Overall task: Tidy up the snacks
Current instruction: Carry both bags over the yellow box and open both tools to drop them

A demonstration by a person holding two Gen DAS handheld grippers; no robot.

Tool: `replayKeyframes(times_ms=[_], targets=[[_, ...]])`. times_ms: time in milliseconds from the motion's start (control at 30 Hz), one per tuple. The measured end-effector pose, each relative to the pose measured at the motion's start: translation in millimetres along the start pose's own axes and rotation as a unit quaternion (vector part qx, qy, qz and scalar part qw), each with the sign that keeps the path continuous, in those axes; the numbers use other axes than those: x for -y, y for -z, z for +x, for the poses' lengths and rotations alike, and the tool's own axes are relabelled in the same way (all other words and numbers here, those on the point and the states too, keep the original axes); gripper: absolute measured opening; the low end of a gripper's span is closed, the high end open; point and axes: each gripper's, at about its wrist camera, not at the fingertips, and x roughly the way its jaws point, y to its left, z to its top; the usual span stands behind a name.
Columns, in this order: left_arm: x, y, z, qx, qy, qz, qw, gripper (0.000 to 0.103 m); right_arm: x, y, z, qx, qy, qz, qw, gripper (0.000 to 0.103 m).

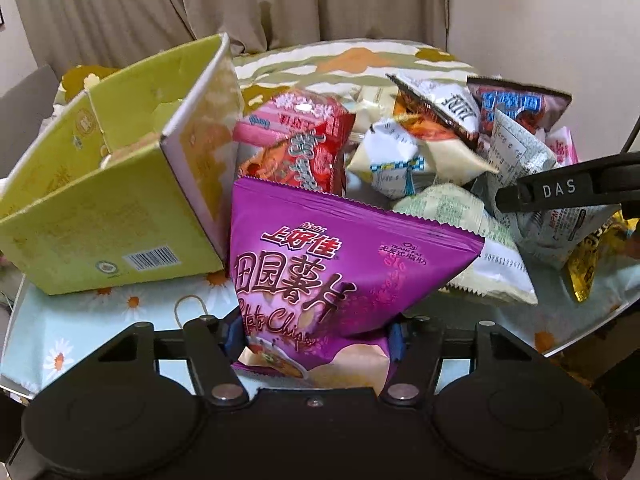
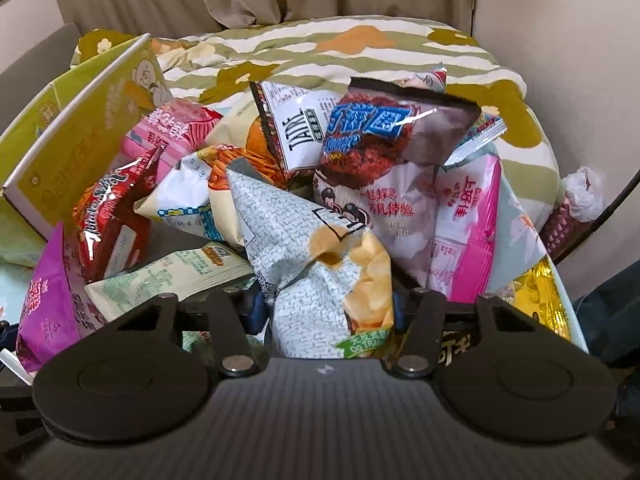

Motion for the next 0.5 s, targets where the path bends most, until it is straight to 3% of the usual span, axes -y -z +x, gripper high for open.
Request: replayKeyframes(times_ms=[500], targets=[[-9, -23, -74, 0.083, -0.046, -0.038, 0.9948, 0.068, -9, -26, -60, 0.056, -0.039, -0.013, 0.998, 0.067]])
